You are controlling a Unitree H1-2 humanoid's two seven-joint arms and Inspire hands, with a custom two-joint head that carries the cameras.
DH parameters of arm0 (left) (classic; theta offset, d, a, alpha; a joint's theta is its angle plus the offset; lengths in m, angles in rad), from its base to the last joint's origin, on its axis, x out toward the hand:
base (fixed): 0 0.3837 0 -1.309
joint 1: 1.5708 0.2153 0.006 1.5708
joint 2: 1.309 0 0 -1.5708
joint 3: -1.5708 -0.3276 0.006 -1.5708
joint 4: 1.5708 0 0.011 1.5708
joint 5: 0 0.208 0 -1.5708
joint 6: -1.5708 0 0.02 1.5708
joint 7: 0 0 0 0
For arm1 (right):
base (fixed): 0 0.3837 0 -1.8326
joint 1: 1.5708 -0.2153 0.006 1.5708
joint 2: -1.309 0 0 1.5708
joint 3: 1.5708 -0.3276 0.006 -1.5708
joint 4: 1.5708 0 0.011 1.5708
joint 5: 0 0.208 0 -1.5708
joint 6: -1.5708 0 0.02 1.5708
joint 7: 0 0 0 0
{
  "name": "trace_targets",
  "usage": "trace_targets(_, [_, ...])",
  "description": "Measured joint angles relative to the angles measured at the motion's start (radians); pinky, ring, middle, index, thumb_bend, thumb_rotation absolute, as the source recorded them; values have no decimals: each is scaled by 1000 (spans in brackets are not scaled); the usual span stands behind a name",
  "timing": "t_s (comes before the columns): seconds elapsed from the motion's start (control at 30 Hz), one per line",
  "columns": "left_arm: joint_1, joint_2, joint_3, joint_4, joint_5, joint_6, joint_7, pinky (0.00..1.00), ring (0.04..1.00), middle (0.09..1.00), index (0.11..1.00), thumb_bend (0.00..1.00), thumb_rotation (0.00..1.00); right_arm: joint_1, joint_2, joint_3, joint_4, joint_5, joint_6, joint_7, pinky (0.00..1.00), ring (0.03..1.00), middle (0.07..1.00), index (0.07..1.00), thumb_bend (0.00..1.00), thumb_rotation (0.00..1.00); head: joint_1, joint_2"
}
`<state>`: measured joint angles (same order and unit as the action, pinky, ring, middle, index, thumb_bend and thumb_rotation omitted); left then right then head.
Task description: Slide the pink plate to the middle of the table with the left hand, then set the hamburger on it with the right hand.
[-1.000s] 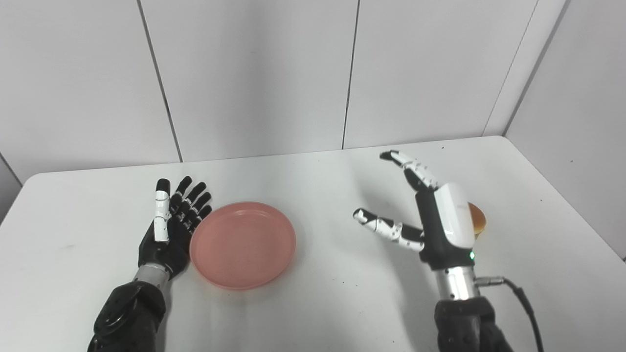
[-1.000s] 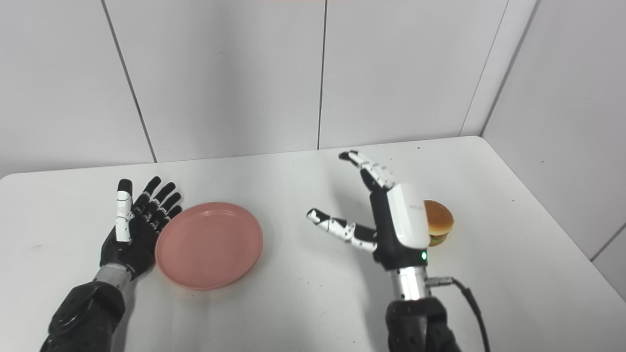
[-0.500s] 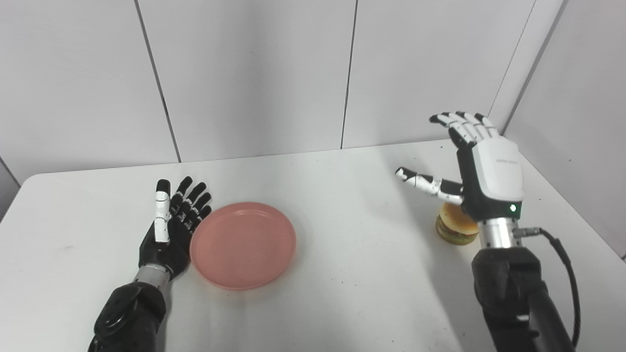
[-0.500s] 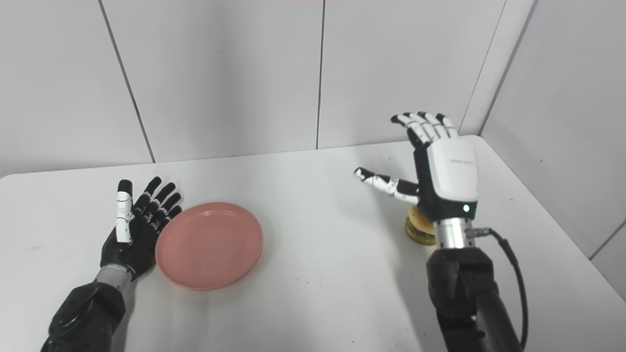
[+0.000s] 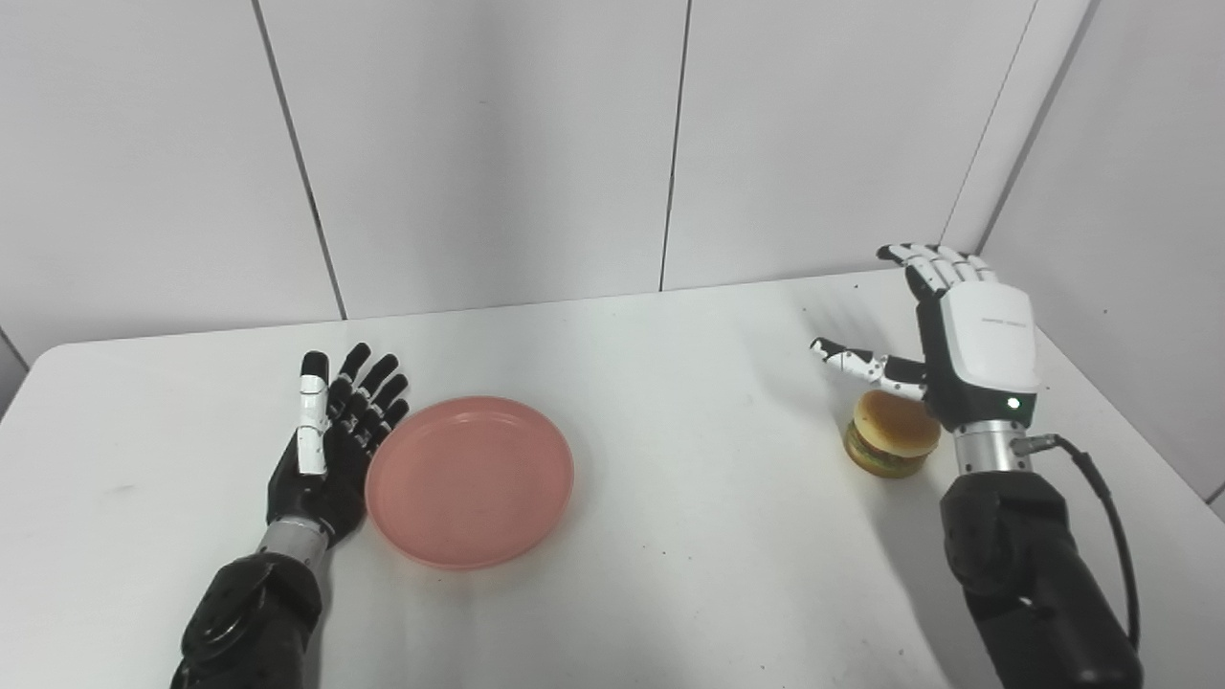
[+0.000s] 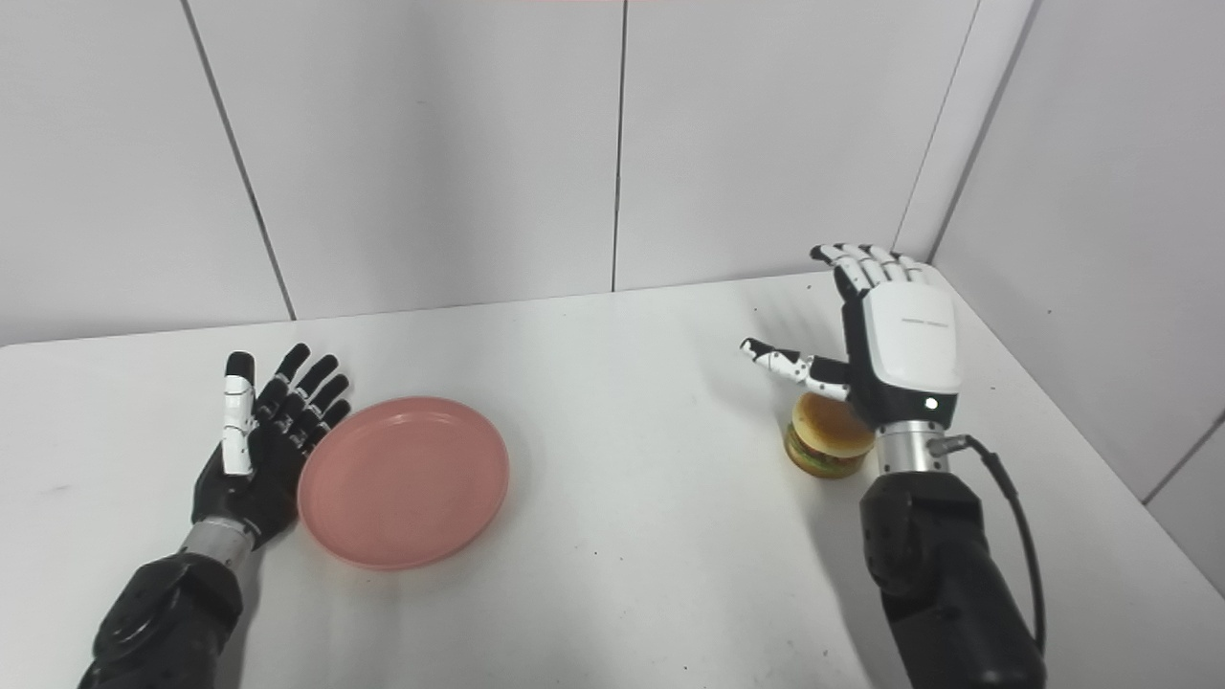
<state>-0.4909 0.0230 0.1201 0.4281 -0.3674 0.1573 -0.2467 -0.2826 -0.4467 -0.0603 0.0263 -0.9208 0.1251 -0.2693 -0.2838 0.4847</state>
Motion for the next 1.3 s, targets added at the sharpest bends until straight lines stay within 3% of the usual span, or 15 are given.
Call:
trace_targets(0.57, [-6, 7, 0, -1, 1, 17, 3, 963, 954, 955, 969, 786, 869, 91, -14, 71, 57, 11, 12, 23, 810, 813, 803, 744, 751, 652, -9, 12])
trace_targets(0.97, [3, 6, 1, -31, 2, 50, 14, 980, 957, 947, 941, 780, 843, 89, -47, 77, 138, 53, 13, 33, 851, 826, 813, 741, 761, 667, -5, 26])
trace_targets(1.3, [3, 6, 1, -32, 2, 50, 22, 974, 954, 949, 947, 782, 846, 67, -67, 79, 175, 82, 12, 38, 821, 806, 799, 723, 762, 650, 9, 26])
